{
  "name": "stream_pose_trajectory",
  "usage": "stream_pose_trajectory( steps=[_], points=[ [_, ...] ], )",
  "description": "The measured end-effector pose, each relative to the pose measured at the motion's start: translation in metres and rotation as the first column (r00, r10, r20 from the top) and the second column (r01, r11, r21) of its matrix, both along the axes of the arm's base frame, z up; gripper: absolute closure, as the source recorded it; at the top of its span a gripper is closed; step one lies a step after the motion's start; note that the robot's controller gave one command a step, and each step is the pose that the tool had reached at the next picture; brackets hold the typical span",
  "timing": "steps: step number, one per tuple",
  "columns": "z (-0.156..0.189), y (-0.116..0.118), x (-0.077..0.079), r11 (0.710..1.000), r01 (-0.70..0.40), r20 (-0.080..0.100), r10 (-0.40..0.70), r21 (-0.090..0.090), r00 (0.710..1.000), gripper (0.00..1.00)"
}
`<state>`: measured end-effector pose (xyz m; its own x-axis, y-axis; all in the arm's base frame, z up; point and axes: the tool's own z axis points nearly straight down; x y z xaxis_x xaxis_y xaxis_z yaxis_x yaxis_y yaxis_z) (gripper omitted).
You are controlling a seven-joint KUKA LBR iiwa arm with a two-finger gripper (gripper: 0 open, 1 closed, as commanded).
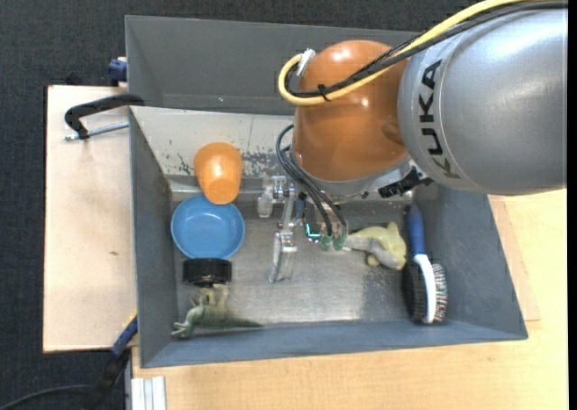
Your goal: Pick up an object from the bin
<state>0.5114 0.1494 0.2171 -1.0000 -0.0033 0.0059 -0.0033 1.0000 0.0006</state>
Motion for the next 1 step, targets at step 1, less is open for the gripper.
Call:
stream_pose_trajectory(
  steps=[1],
  points=[
    [-0.1468, 0.0851, 0.0046, 0.977, -0.213, -0.004, 0.213, -0.002, 0.977, 0.0]
  ],
)
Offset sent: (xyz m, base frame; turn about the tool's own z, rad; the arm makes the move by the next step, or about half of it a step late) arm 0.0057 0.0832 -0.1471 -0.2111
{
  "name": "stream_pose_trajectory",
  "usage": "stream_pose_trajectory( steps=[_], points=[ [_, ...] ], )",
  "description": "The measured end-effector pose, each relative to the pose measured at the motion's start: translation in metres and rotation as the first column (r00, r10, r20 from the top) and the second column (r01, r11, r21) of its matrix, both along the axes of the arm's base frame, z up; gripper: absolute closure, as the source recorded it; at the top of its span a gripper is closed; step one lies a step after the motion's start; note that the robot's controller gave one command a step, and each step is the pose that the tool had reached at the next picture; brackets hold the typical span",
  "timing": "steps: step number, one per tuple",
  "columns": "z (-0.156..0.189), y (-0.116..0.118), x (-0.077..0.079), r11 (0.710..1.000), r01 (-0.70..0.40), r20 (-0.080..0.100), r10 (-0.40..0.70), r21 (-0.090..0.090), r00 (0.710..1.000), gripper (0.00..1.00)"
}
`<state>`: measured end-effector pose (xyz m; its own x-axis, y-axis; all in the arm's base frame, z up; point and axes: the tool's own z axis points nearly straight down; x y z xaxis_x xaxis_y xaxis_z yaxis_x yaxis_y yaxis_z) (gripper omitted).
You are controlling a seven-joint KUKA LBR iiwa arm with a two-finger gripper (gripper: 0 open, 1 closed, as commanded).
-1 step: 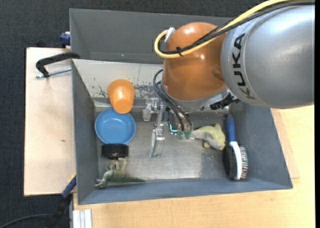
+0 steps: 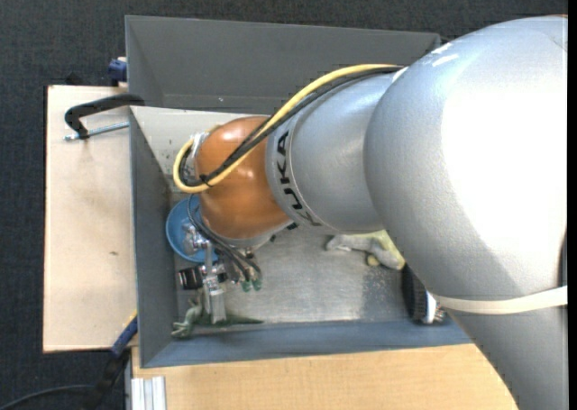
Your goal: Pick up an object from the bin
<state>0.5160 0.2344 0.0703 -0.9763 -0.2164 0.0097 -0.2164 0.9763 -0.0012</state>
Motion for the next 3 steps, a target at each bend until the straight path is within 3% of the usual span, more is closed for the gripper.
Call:
stream_pose_trajectory(
  steps=[1, 2, 3],
  points=[
    [0.033, -0.002, -0.015, 0.959, -0.282, 0.02, 0.282, 0.003, 0.959, 0.0],
    [0.034, -0.005, -0.014, 0.733, -0.68, 0.03, 0.68, -0.006, 0.733, 0.0],
    [0.01, -0.006, -0.011, 0.509, -0.861, 0.028, 0.861, -0.017, 0.508, 0.0]
  ],
)
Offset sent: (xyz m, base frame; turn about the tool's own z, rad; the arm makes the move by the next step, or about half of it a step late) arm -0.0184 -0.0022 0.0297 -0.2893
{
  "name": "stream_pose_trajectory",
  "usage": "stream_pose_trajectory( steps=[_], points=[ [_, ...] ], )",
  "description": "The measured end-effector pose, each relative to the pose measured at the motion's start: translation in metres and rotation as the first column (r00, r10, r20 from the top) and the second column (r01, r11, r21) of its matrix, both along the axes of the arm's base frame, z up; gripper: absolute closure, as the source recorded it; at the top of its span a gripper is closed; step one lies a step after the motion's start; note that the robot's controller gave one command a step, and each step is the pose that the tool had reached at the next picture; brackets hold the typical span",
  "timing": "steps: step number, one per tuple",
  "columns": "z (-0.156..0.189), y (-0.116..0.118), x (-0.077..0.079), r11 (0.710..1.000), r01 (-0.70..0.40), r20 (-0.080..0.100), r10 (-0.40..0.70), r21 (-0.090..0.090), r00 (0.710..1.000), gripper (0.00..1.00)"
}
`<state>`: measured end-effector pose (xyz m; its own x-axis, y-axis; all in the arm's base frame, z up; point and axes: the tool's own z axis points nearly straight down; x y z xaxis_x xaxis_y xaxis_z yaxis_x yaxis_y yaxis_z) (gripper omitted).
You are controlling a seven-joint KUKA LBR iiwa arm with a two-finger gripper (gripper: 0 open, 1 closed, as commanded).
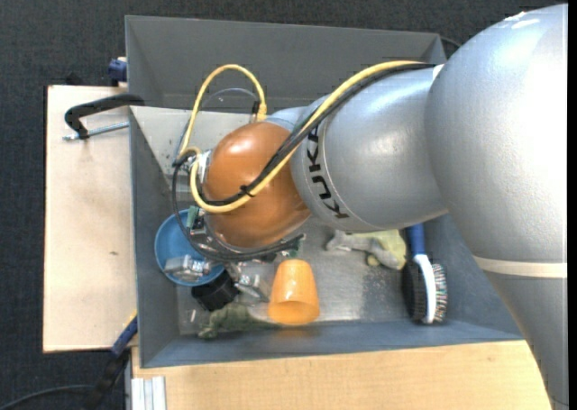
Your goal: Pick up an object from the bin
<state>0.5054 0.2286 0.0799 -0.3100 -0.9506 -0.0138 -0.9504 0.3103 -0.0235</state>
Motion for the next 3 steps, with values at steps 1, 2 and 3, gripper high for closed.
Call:
stream_pose_trajectory(
  steps=[1, 2, 3],
  points=[
    [0.004, 0.0, 0.004, 1.0, 0.007, -0.015, -0.007, -0.002, 1.0, 0.0],
    [0.008, 0.0, 0.007, 1.0, 0.008, -0.012, -0.008, -0.004, 1.0, 1.0],
    [0.121, 0.002, 0.009, 1.0, 0.011, -0.015, -0.011, 0.001, 1.0, 1.0]
  ],
)
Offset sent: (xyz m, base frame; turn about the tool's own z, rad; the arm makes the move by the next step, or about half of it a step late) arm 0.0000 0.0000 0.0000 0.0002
